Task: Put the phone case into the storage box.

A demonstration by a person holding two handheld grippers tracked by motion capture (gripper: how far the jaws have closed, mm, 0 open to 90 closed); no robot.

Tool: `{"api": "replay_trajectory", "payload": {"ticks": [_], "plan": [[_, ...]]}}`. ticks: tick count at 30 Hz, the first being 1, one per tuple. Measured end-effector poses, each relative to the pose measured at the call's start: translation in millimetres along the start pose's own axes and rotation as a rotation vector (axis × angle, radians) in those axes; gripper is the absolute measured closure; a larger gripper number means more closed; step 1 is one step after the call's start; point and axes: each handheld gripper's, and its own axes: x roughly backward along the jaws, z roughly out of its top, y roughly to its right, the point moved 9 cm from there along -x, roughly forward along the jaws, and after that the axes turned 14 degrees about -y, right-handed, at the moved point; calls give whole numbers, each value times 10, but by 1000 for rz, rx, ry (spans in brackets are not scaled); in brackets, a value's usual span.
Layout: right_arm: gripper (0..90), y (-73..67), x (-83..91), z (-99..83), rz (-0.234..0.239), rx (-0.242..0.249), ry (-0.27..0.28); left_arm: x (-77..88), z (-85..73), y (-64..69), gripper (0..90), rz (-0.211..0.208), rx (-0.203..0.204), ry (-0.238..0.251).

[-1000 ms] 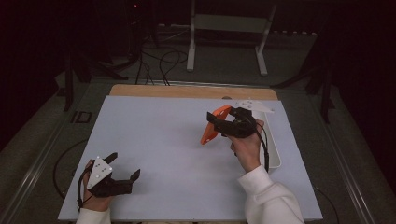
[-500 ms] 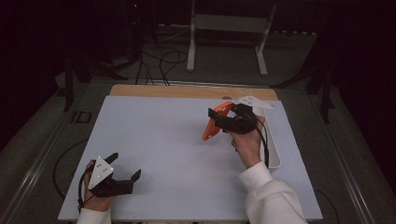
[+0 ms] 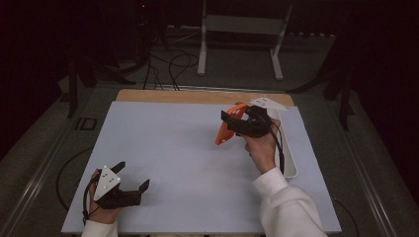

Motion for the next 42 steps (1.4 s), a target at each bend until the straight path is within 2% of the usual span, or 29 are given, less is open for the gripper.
{"api": "replay_trajectory", "payload": {"ticks": [17, 24, 42], "plan": [[166, 96, -58, 43, -22, -10, 3, -5, 3, 10, 5, 1, -1, 1], [166, 120, -67, 52, -15, -14, 12, -10, -2, 15, 5, 1, -8, -4], [165, 298, -80, 115, -68, -34, 20, -15, 0, 24, 6, -1, -6, -2]]}}
